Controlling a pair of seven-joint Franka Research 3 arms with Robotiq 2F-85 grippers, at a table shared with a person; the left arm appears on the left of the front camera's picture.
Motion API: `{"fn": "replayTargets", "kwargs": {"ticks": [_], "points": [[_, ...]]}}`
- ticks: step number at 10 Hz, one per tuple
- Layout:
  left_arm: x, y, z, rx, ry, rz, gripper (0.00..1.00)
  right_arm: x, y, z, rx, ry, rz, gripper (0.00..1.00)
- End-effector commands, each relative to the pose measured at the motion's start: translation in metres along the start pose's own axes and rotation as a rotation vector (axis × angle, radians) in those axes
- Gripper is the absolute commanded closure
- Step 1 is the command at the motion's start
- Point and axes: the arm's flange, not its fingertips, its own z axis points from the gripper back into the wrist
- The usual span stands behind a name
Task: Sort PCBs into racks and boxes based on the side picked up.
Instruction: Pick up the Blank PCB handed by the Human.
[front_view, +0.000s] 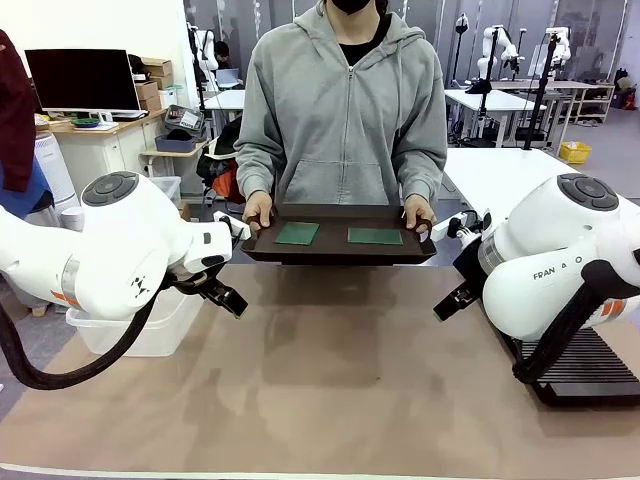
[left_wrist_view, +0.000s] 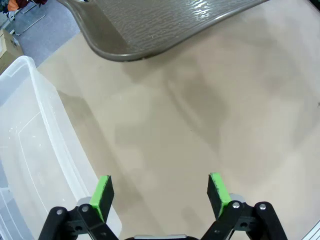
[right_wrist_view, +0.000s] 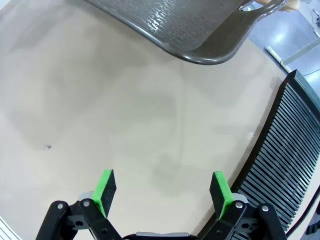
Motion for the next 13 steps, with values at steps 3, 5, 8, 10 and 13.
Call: {"fn": "replayTargets", "kwargs": {"ticks": [3,5,8,10,13], "points": [[0.000,0.000,0.000,0.000,0.000,0.000,0.00,0.000,0.000,0.000,0.000,0.000,0.000,0.00],[0.000,0.000,0.000,0.000,0.000,0.000,0.00,0.000,0.000,0.000,0.000,0.000,0.000,0.00],[0.009,-0.019,0.021,-0.090,0.043,-0.003,0.00,0.001,-0.022,0.039,0.124,0.057,0.082,0.00],[0.012,0.010,0.051,-0.217,0.076,-0.078,0.00,0.004,-0.014,0.070,0.148,0.065,0.088,0.00],[0.008,0.039,0.105,-0.363,0.065,-0.142,0.00,0.011,-0.033,0.130,0.265,0.052,0.131,0.00]]}}
